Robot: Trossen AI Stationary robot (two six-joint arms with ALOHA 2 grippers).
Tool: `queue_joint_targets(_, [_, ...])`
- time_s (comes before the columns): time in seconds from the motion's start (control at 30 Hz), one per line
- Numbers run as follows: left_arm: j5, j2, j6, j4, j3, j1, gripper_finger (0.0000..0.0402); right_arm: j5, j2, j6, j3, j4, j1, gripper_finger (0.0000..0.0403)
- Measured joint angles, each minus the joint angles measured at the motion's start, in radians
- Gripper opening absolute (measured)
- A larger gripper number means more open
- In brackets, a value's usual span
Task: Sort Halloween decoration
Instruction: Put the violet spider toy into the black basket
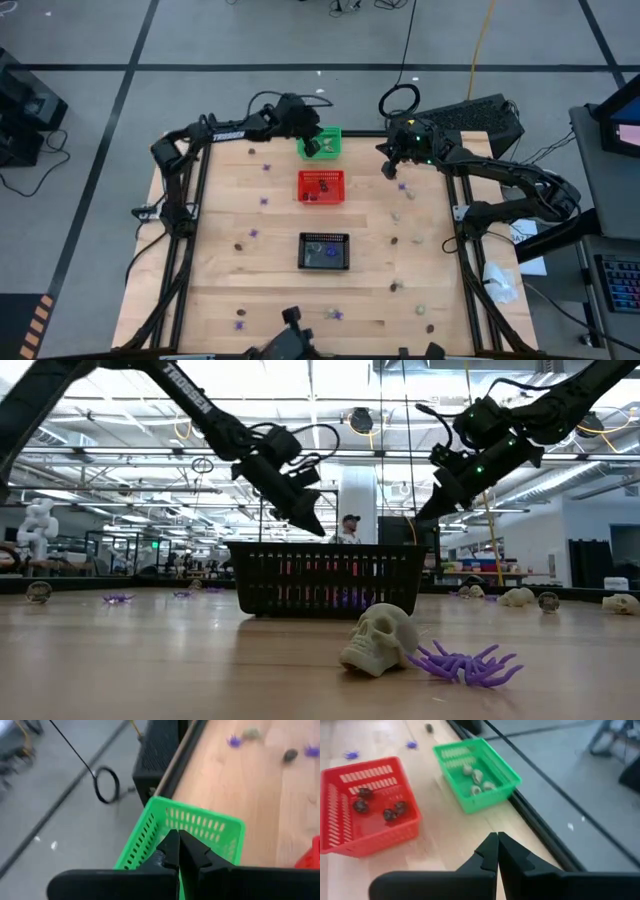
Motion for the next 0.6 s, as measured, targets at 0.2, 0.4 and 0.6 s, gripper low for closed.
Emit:
queue_joint_targets(0.2, [-0.050,-0.140,-0.071,0.243,-0.256,-0.032,0.0000,0.005,0.005,0.074,0.001,-0.066,-0.049,0.0000])
queue_joint_targets(0.4, [-0.084,-0.231,-0.088,0.464,-0.448,-0.042,0.0000,0.082,0.034,0.095,0.116,-0.293,-0.058,0.0000])
queue_joint_targets(0.6, [-0.082,-0.281,-0.099,0.530,-0.556,-0.041,0.0000,0.105,0.057,0.146,0.191,-0.623,-0.009,0.0011])
